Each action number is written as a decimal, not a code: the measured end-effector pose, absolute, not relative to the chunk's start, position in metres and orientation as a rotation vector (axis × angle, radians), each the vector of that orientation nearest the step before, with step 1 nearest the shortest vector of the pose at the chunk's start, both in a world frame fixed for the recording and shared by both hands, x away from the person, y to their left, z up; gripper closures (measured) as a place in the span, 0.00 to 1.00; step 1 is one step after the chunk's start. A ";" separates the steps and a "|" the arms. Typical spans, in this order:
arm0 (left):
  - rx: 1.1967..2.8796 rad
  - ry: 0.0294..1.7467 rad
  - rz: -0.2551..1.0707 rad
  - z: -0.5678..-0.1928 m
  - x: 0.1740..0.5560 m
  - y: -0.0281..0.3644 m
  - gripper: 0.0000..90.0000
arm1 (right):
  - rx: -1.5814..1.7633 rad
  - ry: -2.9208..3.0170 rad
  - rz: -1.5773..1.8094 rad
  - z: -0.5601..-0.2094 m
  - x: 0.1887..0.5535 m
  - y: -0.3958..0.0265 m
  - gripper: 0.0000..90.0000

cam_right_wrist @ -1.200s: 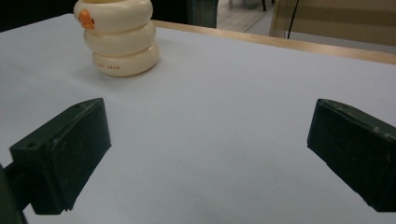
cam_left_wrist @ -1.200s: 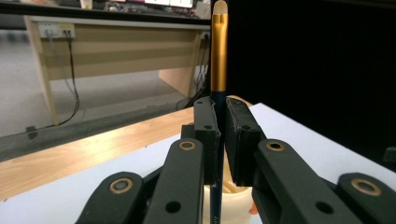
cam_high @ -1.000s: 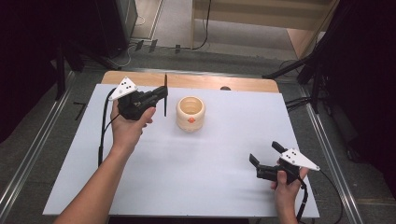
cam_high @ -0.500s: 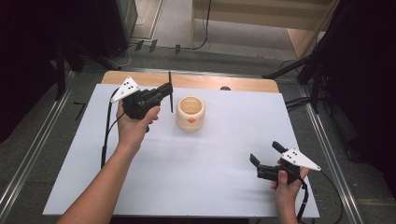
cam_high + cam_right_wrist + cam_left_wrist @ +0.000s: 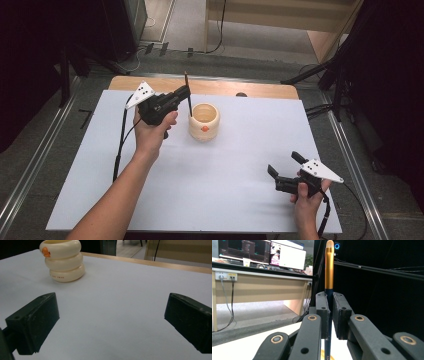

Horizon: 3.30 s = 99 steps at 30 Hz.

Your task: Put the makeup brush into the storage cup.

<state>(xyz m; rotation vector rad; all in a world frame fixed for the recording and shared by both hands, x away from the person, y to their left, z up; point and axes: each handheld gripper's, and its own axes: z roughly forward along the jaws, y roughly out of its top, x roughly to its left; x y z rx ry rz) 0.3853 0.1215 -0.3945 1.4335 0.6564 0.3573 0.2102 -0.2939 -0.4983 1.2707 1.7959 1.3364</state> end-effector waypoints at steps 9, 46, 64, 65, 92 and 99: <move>1.440 0.642 0.366 -0.403 0.395 0.105 0.94 | 1.277 1.797 1.337 -0.499 0.210 -0.294 0.00; 1.552 0.696 0.392 -0.448 0.413 0.080 0.94 | 1.283 1.804 1.332 -0.501 0.211 -0.296 0.00; 1.681 0.710 0.379 -0.461 0.412 0.078 0.94 | 1.285 1.806 1.326 -0.501 0.211 -0.296 0.00; 1.689 0.711 0.378 -0.462 0.412 0.078 0.94 | 1.284 1.806 1.326 -0.501 0.212 -0.296 0.00; 1.731 0.705 0.323 -0.451 0.406 0.085 0.67 | 1.290 1.805 1.325 -0.501 0.212 -0.297 0.00; 1.719 0.721 0.284 -0.442 0.399 0.092 0.40 | 1.286 1.806 1.327 -0.502 0.212 -0.297 0.00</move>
